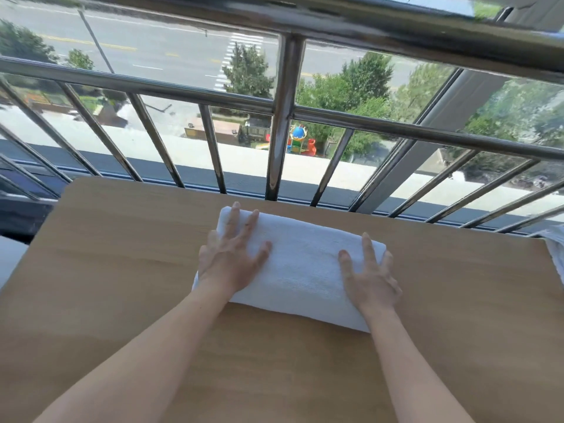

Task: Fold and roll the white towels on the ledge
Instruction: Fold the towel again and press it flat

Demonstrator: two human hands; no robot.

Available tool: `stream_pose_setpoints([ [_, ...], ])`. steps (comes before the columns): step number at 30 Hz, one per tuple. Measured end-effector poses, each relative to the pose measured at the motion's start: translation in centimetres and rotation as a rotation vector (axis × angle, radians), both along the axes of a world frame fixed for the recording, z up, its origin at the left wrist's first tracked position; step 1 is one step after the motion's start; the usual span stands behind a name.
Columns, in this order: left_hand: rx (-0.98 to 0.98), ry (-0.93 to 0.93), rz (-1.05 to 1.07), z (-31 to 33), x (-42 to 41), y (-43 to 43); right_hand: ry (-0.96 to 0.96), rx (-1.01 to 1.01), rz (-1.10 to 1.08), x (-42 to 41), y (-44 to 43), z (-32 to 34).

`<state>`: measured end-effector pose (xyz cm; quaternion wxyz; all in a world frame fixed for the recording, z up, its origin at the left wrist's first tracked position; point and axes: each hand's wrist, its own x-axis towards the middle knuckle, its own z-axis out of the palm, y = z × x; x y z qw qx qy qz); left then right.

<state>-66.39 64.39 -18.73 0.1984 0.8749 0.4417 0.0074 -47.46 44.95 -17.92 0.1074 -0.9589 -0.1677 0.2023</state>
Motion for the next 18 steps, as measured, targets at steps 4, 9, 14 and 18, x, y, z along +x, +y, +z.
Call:
stream_pose_setpoints([
  [4,0.026,-0.008,0.014,-0.2,-6.3,4.3,-0.030,0.039,0.008,-6.2,4.6,-0.1],
  [9,0.040,-0.023,0.103,-0.5,-15.4,11.4,-0.059,0.088,0.072,-13.8,13.1,-0.3],
  [14,0.040,-0.056,0.171,-1.1,-21.3,17.6,-0.077,0.108,0.160,-18.3,20.9,-0.4],
  [18,0.090,-0.056,0.175,-0.9,-22.2,22.4,-0.074,0.073,0.172,-19.0,25.8,-0.7],
])
